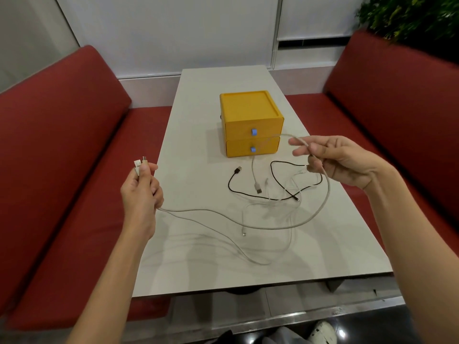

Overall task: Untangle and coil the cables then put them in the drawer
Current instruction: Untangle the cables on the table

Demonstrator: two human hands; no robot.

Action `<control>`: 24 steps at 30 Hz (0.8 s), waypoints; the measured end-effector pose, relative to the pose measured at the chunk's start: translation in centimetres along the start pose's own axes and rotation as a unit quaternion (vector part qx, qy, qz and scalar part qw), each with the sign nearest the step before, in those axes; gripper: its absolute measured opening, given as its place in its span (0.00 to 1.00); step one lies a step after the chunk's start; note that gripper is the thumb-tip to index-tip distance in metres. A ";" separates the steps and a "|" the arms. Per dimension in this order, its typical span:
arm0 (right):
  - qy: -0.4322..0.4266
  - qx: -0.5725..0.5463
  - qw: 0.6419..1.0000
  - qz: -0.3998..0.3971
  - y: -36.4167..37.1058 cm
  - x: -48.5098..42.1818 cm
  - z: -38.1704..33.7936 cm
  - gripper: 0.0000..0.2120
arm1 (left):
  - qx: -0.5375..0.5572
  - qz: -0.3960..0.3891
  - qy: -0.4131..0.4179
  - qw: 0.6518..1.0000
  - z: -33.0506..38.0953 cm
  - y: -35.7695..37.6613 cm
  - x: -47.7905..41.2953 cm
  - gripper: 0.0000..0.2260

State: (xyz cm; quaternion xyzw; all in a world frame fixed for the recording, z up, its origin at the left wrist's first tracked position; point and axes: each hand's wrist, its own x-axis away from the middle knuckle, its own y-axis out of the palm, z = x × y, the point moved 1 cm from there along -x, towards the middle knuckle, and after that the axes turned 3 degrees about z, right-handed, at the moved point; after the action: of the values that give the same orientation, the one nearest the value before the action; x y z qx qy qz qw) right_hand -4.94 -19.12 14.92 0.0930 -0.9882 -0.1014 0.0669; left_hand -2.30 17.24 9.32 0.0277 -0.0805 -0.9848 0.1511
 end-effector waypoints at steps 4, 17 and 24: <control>-0.052 -0.028 0.997 0.048 -0.6 0.5 -0.8 0.11 | 0.002 0.002 -0.003 1.000 0.0 -0.2 -0.1 0.13; 0.295 0.191 0.915 0.198 -5.0 1.9 14.0 0.12 | -0.009 -0.003 -0.016 1.000 -0.5 -0.2 0.1 0.12; 0.281 0.354 0.879 0.153 -3.7 1.2 14.4 0.14 | -0.010 -0.010 -0.046 0.999 -0.4 1.3 0.5 0.09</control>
State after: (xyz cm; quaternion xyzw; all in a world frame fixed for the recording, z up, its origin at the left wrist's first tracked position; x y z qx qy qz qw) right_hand -7.67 -20.23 0.32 -0.0173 -0.8999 0.2968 0.3189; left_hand -2.40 15.80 9.10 -0.0181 -0.0775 -0.9873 0.1372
